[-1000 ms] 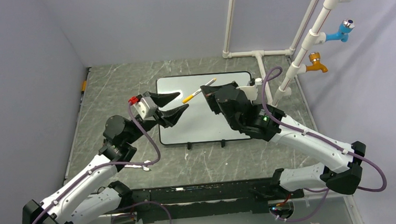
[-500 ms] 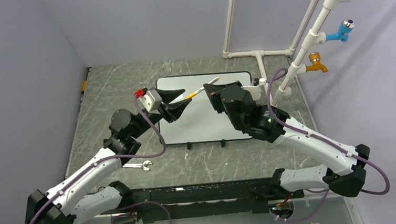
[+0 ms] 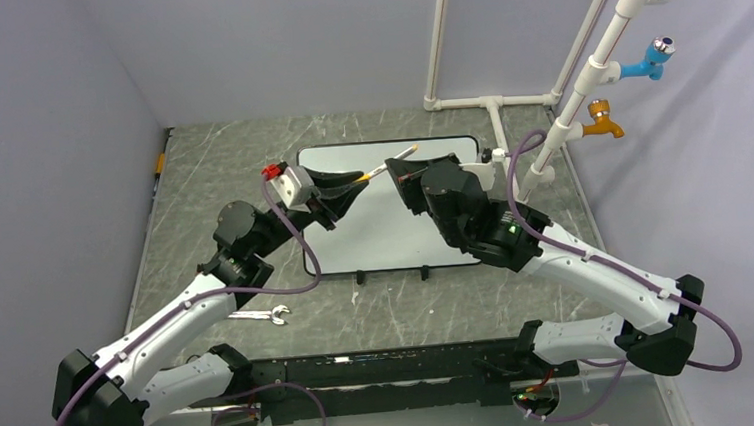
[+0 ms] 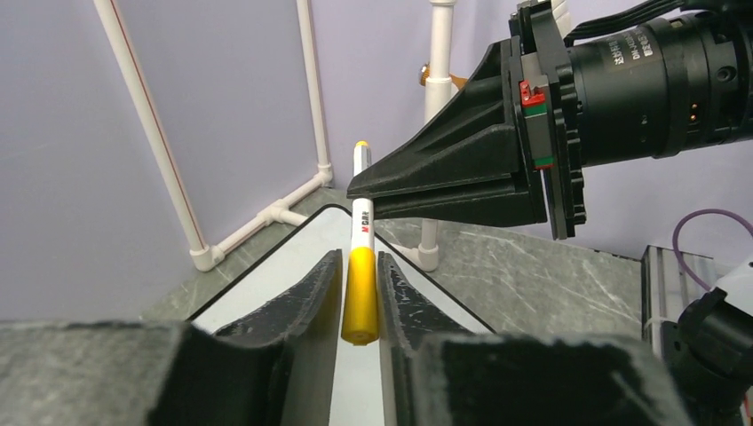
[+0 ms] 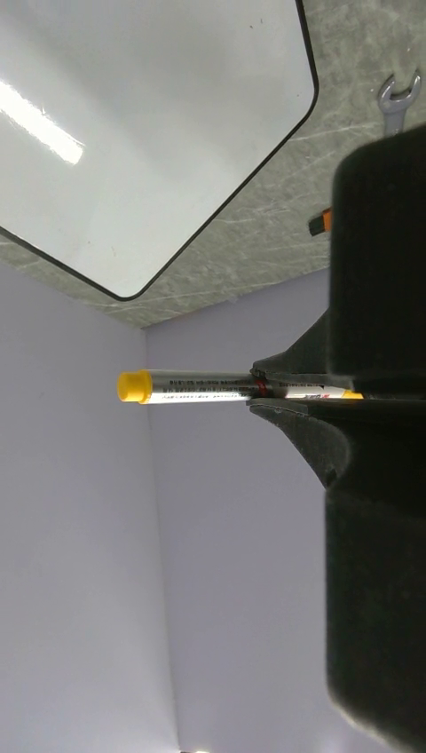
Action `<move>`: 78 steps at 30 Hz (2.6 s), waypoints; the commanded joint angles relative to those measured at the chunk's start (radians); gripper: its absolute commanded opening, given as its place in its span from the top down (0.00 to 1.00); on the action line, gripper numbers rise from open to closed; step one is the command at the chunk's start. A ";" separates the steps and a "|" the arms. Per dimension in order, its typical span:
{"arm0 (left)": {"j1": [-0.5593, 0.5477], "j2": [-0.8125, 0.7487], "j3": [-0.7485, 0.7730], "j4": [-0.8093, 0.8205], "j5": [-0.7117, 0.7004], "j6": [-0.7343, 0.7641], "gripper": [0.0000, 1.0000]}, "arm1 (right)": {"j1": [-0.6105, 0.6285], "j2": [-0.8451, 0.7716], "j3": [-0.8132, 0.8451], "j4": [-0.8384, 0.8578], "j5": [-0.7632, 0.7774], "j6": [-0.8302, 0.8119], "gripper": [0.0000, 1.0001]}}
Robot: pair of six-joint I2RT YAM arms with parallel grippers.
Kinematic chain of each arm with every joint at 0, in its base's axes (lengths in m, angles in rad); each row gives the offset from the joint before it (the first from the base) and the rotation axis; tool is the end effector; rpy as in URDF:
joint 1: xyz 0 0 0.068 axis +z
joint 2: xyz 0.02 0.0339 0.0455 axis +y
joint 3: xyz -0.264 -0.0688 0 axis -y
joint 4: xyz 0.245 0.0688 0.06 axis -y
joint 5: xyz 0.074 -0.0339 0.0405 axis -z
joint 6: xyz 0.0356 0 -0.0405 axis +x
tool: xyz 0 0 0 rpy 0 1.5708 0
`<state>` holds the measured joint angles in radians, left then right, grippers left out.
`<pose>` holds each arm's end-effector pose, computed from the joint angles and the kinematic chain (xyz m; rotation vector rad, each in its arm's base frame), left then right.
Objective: Write a sentence on the whiteboard
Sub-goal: Pass from the right arm to the left, then open the pen cap from the whiteboard marker.
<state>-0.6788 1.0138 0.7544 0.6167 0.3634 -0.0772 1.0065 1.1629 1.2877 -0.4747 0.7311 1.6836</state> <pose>0.1735 -0.1562 0.3703 0.6825 1.0897 -0.8732 0.1513 0.1946 0.4114 1.1291 1.6498 1.1513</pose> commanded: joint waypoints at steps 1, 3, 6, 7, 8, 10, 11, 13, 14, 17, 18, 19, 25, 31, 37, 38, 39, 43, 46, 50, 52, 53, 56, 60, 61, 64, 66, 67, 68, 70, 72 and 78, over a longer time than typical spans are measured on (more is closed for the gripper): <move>-0.005 0.012 0.054 0.047 0.010 -0.019 0.78 | 0.002 -0.022 -0.015 0.041 -0.040 -0.001 1.00; -0.004 0.015 0.058 0.043 0.007 -0.021 0.87 | 0.000 -0.025 -0.024 0.061 -0.058 -0.006 1.00; -0.005 0.013 0.062 0.030 0.000 -0.022 1.00 | -0.002 -0.028 -0.030 0.081 -0.075 -0.015 1.00; -0.005 0.010 0.061 0.027 -0.001 -0.023 1.00 | -0.002 -0.029 -0.031 0.081 -0.077 -0.016 1.00; -0.004 0.006 0.060 0.025 -0.003 -0.024 1.00 | -0.002 -0.031 -0.033 0.079 -0.076 -0.018 1.00; -0.004 -0.004 0.059 0.016 -0.006 -0.029 1.00 | -0.003 -0.041 -0.045 0.091 -0.077 -0.027 1.00; -0.004 -0.010 0.061 0.009 -0.009 -0.030 1.00 | -0.004 -0.049 -0.054 0.107 -0.082 -0.053 1.00; -0.004 -0.022 0.076 -0.029 -0.018 -0.028 1.00 | -0.011 -0.070 -0.084 0.158 -0.097 -0.113 0.89; -0.004 -0.028 0.088 -0.055 -0.022 -0.020 1.00 | -0.017 -0.081 -0.101 0.187 -0.099 -0.143 0.75; -0.003 -0.055 0.121 -0.148 -0.030 0.002 1.00 | -0.040 -0.127 -0.163 0.229 -0.093 -0.202 0.35; -0.001 -0.070 0.128 -0.173 -0.033 0.009 1.00 | -0.051 -0.149 -0.183 0.253 -0.095 -0.233 0.21; 0.000 -0.080 0.134 -0.200 -0.036 0.017 1.00 | -0.062 -0.162 -0.199 0.268 -0.103 -0.265 0.14; 0.037 -0.148 0.201 -0.368 -0.084 0.001 1.00 | -0.170 -0.241 -0.272 0.332 -0.227 -0.532 0.02; 0.179 -0.166 0.278 -0.503 0.071 -0.051 1.00 | -0.289 -0.284 -0.346 0.560 -0.576 -0.893 0.00; 0.424 -0.118 0.317 -0.490 0.401 -0.257 1.00 | -0.338 -0.169 -0.204 0.479 -0.872 -1.071 0.00; 0.444 -0.097 0.324 -0.485 0.456 -0.286 1.00 | -0.347 -0.152 -0.188 0.454 -0.924 -1.086 0.00; 0.457 -0.073 0.328 -0.474 0.516 -0.312 1.00 | -0.358 -0.134 -0.177 0.447 -0.985 -1.097 0.00; 0.467 -0.014 0.297 -0.296 0.692 -0.453 1.00 | -0.414 -0.110 -0.178 0.483 -1.124 -1.089 0.00; 0.470 0.045 0.271 -0.163 0.787 -0.581 1.00 | -0.463 -0.114 -0.206 0.564 -1.234 -1.047 0.00; 0.475 0.110 0.217 0.120 0.869 -0.790 1.00 | -0.511 -0.103 -0.235 0.663 -1.343 -0.990 0.00; 0.482 0.127 0.201 0.207 0.878 -0.853 1.00 | -0.524 -0.089 -0.250 0.724 -1.391 -0.948 0.00; 0.486 0.129 0.195 0.221 0.876 -0.863 1.00 | -0.527 -0.082 -0.261 0.763 -1.411 -0.920 0.00; 0.497 0.124 0.181 0.243 0.874 -0.884 1.00 | -0.528 -0.056 -0.289 0.874 -1.443 -0.845 0.02; 0.514 0.103 0.138 0.357 0.839 -0.957 1.00 | -0.529 -0.011 -0.298 0.964 -1.473 -0.793 0.06; 0.518 0.102 0.125 0.399 0.833 -0.987 1.00 | -0.528 -0.003 -0.303 0.996 -1.480 -0.779 0.07; 0.523 0.118 0.105 0.530 0.824 -1.087 1.00 | -0.527 0.037 -0.305 1.106 -1.525 -0.723 0.10; 0.527 0.136 0.091 0.610 0.807 -1.151 1.00 | -0.524 0.064 -0.300 1.187 -1.552 -0.677 0.14; 0.529 0.146 0.084 0.659 0.797 -1.185 1.00 | -0.518 0.075 -0.299 1.215 -1.561 -0.658 0.15; 0.530 0.159 0.077 0.734 0.783 -1.226 1.00 | -0.515 0.083 -0.297 1.238 -1.564 -0.644 0.17; 0.534 0.187 0.067 0.845 0.754 -1.304 1.00 | -0.501 0.100 -0.287 1.256 -1.568 -0.634 0.22; 0.539 0.215 0.065 0.910 0.733 -1.370 1.00 | -0.485 0.115 -0.273 1.259 -1.571 -0.637 0.27; 0.552 0.209 0.053 0.868 0.731 -1.343 1.00 | -0.449 0.157 -0.223 1.246 -1.569 -0.646 0.39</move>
<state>-0.1345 1.2510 0.8085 1.4185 1.1179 -1.4014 0.5404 1.3041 0.9928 0.6914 -0.8188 1.0279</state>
